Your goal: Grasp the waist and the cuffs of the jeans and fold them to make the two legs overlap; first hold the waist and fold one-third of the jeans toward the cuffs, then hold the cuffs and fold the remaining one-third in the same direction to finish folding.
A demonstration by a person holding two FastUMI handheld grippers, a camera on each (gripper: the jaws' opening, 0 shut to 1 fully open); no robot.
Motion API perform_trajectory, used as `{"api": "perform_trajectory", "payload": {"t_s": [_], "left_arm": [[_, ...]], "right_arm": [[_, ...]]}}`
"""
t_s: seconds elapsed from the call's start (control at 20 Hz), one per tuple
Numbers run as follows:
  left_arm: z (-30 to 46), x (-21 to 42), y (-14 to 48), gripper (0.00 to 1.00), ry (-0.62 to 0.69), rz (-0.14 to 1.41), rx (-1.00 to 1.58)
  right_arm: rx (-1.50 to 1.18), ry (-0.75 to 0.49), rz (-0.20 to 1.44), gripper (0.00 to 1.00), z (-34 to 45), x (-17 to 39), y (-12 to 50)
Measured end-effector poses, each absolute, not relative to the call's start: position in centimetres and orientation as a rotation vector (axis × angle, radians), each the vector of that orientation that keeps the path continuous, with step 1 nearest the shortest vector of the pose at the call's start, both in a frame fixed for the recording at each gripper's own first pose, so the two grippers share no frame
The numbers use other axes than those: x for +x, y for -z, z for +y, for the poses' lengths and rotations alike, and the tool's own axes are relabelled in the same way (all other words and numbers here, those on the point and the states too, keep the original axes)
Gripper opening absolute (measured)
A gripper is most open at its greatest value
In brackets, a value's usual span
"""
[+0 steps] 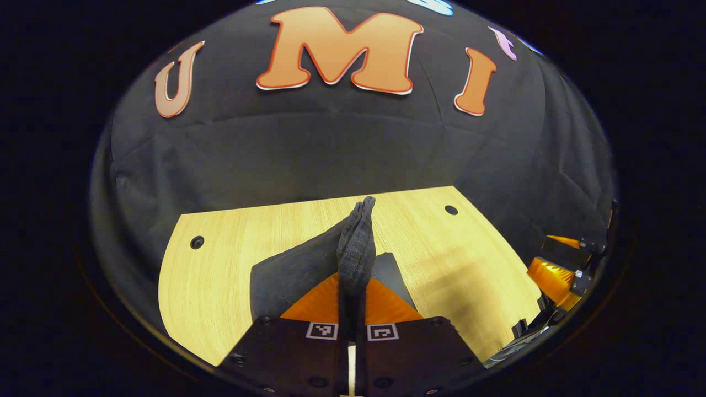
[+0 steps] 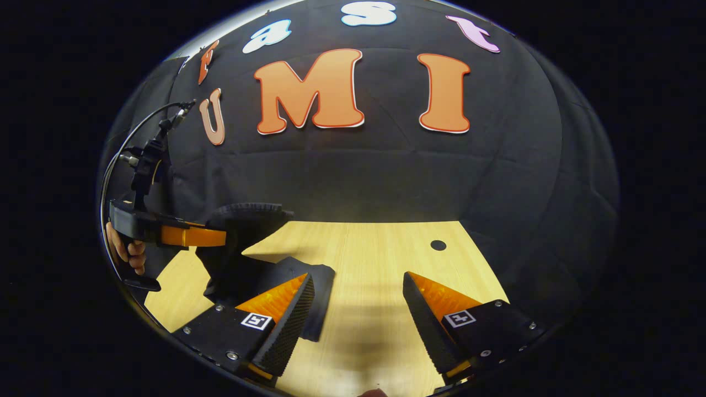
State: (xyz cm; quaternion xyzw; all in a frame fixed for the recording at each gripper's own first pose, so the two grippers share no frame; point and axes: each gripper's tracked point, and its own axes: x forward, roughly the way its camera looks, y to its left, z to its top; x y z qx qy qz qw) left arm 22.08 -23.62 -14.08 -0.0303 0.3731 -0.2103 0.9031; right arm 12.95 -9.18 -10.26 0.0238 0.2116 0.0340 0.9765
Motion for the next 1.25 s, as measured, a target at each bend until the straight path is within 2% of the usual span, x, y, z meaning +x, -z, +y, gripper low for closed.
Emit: {"api": "perform_trajectory", "payload": {"t_s": [0.15,0.25,0.35,0.45,0.5,0.55,0.6,0.7,0.8,0.9,1.1,1.25], "left_arm": [[-26.6,21.2,16.7,0.05,0.453,0.837,0.005],[-28.8,19.1,18.8,0.1,0.495,0.889,0.038],[-30.9,17.6,19.5,0.25,0.54,0.909,0.029],[-32.3,16.8,18.5,0.48,0.581,0.881,-0.01],[-32.3,17.2,17.6,0.66,0.58,0.85,-0.015],[-31.9,17.6,16.7,0.71,0.569,0.815,-0.011],[-31.2,18.0,15.7,0.81,0.552,0.78,-0.014],[-29.7,18.7,13.2,0.89,0.506,0.701,-0.043],[-27.4,19.7,10.0,0.95,0.447,0.596,-0.047],[-24.9,19.7,7.4,0.96,0.392,0.501,-0.038],[-21.6,17.9,5.4,0.97,0.281,0.411,-0.101],[-17.1,17.1,2.8,0.97,0.174,0.309,-0.086]], "right_arm": [[0.05,-0.051,0.411,0.98,-11.1,13.0,9.9],[0.043,-0.051,0.412,0.97,-11.7,13.1,10.1],[0.044,-0.055,0.413,0.97,-12.1,13.1,10.2],[0.047,-0.065,0.41,0.98,-12.0,13.4,10.1],[0.044,-0.068,0.404,0.98,-12.0,13.3,9.9],[0.041,-0.074,0.392,0.98,-11.8,13.3,9.6],[0.035,-0.078,0.369,0.98,-11.7,13.4,9.0],[0.001,-0.068,0.302,0.98,-11.1,13.9,7.4],[-0.042,-0.069,0.234,0.98,-9.9,14.1,5.7],[-0.072,-0.083,0.172,0.98,-8.2,13.8,3.9],[-0.078,-0.119,0.026,0.97,-3.7,13.3,0.3],[-0.096,-0.166,0.009,0.96,0.0,12.8,0.5]]}}
